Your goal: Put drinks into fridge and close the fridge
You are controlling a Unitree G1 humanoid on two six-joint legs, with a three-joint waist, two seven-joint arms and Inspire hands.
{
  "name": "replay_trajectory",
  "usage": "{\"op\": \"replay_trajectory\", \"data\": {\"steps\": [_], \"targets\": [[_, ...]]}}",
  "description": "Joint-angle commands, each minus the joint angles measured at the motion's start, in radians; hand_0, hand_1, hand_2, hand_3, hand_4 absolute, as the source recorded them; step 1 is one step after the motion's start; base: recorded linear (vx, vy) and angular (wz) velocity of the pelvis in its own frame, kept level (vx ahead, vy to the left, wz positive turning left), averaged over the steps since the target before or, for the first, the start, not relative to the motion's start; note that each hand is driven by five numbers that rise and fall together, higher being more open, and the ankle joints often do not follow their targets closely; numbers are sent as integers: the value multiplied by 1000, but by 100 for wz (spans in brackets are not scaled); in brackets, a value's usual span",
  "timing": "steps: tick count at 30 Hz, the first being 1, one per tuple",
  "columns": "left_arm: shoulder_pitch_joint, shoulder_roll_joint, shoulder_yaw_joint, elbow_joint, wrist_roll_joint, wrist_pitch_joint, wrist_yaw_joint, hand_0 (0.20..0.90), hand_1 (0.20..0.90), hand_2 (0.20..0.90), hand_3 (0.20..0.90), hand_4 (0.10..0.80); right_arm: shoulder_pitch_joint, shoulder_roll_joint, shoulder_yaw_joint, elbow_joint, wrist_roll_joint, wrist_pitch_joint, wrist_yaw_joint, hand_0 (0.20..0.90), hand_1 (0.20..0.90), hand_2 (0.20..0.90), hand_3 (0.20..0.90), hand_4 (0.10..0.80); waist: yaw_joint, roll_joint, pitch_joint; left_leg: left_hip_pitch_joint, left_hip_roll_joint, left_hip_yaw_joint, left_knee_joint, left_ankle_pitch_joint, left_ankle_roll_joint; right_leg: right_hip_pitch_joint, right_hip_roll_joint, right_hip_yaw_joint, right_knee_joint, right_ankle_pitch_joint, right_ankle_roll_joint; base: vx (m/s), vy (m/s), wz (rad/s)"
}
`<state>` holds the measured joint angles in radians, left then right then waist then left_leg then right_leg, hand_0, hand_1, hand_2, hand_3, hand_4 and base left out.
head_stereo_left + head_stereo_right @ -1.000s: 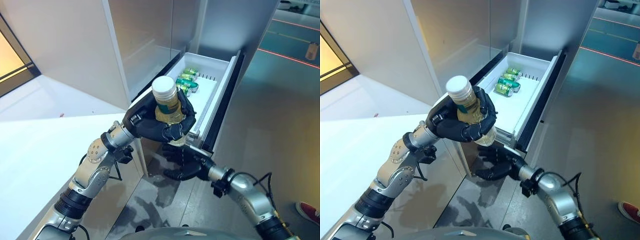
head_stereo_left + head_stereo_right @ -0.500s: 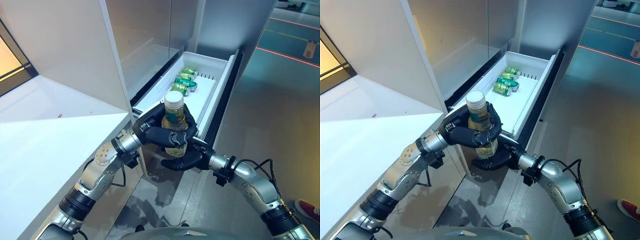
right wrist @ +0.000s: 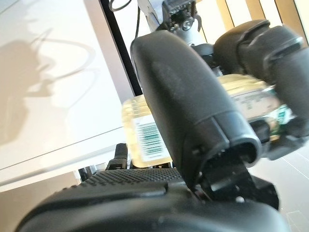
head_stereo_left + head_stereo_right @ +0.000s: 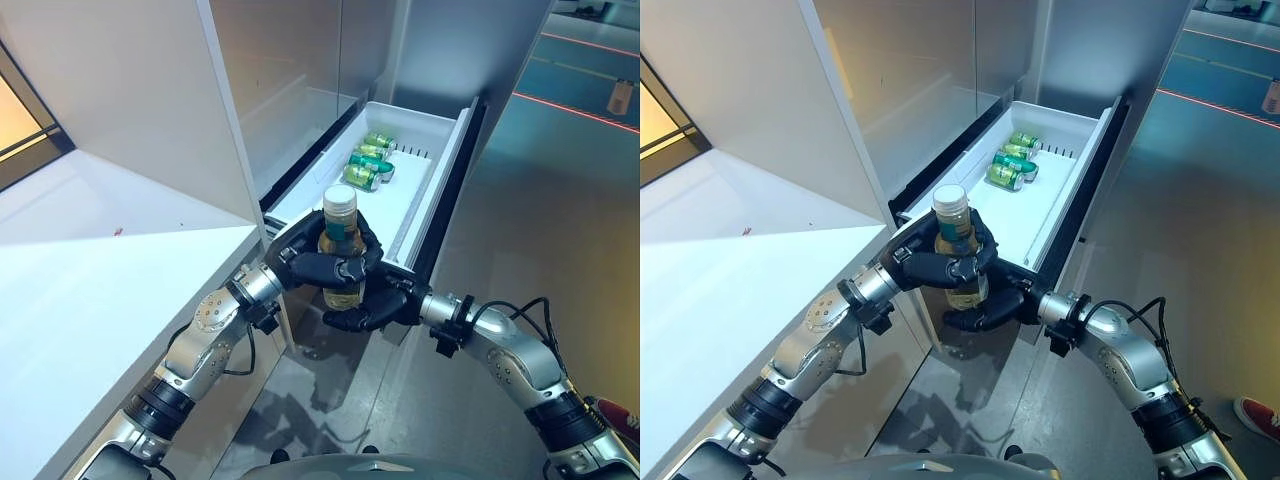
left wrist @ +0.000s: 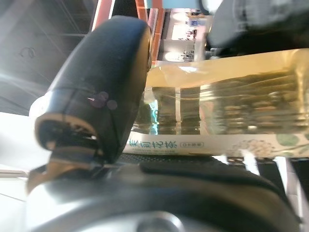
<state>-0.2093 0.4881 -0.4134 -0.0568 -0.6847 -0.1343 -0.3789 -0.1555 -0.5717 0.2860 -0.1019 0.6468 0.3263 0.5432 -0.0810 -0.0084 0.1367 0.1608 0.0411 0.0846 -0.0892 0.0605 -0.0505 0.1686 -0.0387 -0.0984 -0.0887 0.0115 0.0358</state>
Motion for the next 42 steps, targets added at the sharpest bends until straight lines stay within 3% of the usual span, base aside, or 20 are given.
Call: {"op": "replay_trajectory", "data": {"steps": [1, 5, 9, 10, 11, 16, 20, 27, 31, 32, 33, 34, 35, 42], "targets": [[-176, -47, 7, 5, -14, -99, 3, 300, 300, 300, 200, 100, -162, 43, -46, -181, 123, -115, 17, 900, 900, 900, 900, 800, 4, -16, -37, 14, -82, 55, 15, -121, 83, -46, 45, -20, 83, -56, 33, 0, 0, 0], [-167, -52, 13, 6, -15, -92, 1, 300, 300, 300, 200, 100, -167, 45, -58, -184, 133, -104, -6, 900, 900, 900, 900, 800, 6, -16, -36, 13, -81, 56, 17, -121, 82, -47, 44, -24, 87, -58, 32, 0, 0, 0], [-168, -59, 8, -3, -42, -86, -14, 300, 300, 300, 200, 100, -165, 54, -41, -181, 160, -27, 2, 900, 900, 900, 900, 800, 7, -17, -36, 11, -81, 56, 20, -121, 82, -48, 43, -29, 90, -59, 32, 0, 0, 0], [-169, -61, 5, -4, -44, -90, -20, 300, 300, 300, 200, 100, -163, 56, -33, -179, 176, -5, 6, 695, 695, 695, 661, 561, 7, -17, -36, 10, -81, 55, 21, -121, 82, -48, 44, -29, 91, -59, 31, 0, 0, 0], [-169, -61, -1, -6, -49, -100, -33, 300, 300, 300, 200, 100, -156, 62, -17, -172, 194, 18, 13, 300, 300, 300, 200, 100, 8, -17, -36, 10, -82, 54, 22, -121, 82, -48, 44, -29, 91, -60, 31, 0, 0, 0], [-174, -65, -22, -24, -77, -143, -41, 300, 300, 300, 200, 100, -133, 77, 33, -152, 201, 60, 48, 300, 300, 300, 200, 100, 9, -18, -37, 13, -82, 50, 18, -118, 82, -44, 44, -30, 86, -57, 31, 0, 0, 0], [-184, -67, -26, -40, -64, -292, 1, 300, 300, 300, 200, 100, -128, 75, 68, -134, 166, 74, 59, 300, 300, 300, 200, 100, 10, -22, -40, 13, -82, 46, 16, -116, 81, -44, 45, -27, 84, -56, 30, 8, -1, 0], [-202, -57, -18, -103, 80, -466, 106, 300, 300, 300, 200, 100, -128, 65, 78, -133, 124, 83, 49, 300, 300, 300, 200, 100, 13, -31, -40, 13, -80, 39, 13, -115, 80, -45, 47, -28, 87, -60, 27, 0, 0, 0], [-219, -56, -22, -109, 93, -467, 145, 300, 300, 300, 200, 100, -151, 48, 71, -143, 98, 48, 29, 300, 300, 300, 200, 100, 10, -35, -39, 12, -81, 36, 15, -117, 80, -47, 49, -26, 91, -62, 26, 0, 0, 0], [-221, -58, -24, -108, 93, -463, 153, 467, 467, 467, 395, 295, -159, 43, 68, -147, 94, 37, 17, 300, 300, 300, 200, 100, 10, -36, -39, 12, -82, 36, 16, -118, 81, -47, 49, -25, 92, -63, 25, 0, 0, 0], [-223, -61, -23, -107, 91, -458, 159, 507, 507, 507, 442, 342, -168, 39, 63, -150, 94, 29, 2, 300, 300, 300, 200, 100, 9, -36, -39, 12, -82, 35, 16, -118, 81, -47, 50, -24, 93, -64, 25, 0, 0, 0], [-223, -64, -23, -107, 93, -450, 165, 731, 731, 731, 702, 602, -177, 36, 57, -151, 87, 20, -11, 300, 300, 300, 200, 100, 9, -37, -38, 12, -82, 35, 16, -119, 81, -47, 51, -24, 94, -65, 25, 0, 0, 0], [-223, -66, -22, -107, 94, -446, 169, 900, 900, 900, 900, 800, -186, 34, 53, -150, 84, 15, -18, 300, 300, 300, 200, 100, 9, -37, -37, 13, -82, 35, 17, -120, 81, -47, 51, -24, 95, -65, 25, 0, 0, 0], [-225, -112, -22, -83, 60, -392, 185, 900, 900, 900, 900, 800, -284, 12, -7, -132, 20, -23, -146, 300, 300, 300, 200, 100, 10, -41, -37, 13, -83, 33, 19, -124, 81, -48, 52, -24, 100, -68, 23, 0, 0, 0]]}}
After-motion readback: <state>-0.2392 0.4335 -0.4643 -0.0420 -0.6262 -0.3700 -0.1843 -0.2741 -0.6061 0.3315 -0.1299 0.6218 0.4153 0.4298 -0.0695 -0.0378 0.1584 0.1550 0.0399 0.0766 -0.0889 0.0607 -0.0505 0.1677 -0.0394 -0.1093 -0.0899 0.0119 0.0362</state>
